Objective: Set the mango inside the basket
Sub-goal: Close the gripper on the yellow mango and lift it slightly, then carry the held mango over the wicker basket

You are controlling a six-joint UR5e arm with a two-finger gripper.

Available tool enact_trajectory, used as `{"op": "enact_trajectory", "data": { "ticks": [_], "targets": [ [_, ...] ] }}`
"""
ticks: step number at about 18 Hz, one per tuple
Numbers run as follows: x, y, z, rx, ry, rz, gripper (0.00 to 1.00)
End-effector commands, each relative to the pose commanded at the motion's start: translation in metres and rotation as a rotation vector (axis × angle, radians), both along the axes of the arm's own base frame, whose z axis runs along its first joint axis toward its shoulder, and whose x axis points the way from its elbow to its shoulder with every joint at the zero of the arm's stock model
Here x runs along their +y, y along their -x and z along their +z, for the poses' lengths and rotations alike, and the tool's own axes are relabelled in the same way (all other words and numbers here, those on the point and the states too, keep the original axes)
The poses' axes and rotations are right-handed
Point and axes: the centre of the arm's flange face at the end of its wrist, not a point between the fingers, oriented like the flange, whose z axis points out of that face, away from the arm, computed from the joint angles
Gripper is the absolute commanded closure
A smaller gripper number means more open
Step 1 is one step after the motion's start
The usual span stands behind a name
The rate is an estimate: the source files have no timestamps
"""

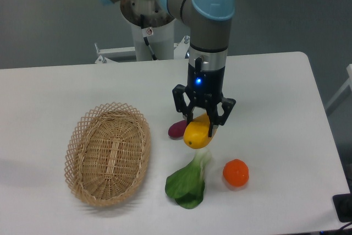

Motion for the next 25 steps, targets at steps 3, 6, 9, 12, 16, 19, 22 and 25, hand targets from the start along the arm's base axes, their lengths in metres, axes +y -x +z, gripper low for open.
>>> {"op": "enact_trajectory", "data": {
  "ticks": [3, 6, 9, 12, 16, 19, 22, 25],
  "targets": [
    [0.000, -0.002, -0.002, -0.003, 0.001, -0.002, 0.45],
    [0.000, -0.004, -0.004, -0.005, 0.006, -0.004, 0.45],
    [0.004, -0.012, 0.001, -0.001, 0.005, -0.014, 0.45],
    [0.013, -0.025, 0.003, -0.012, 0.004, -0.011, 0.45],
    [0.032, -0.055, -0.005, 0.014, 0.067, 0.003, 0.45],
    [0.047, -0.079, -0.011, -0.002, 0.085, 0.043, 0.45],
    [0.058, -0.098, -0.017, -0.013, 0.095, 0.050, 0.45],
    [0.072, -0.121, -0.023, -0.045, 0.089, 0.078, 0.45]
  ]
}}
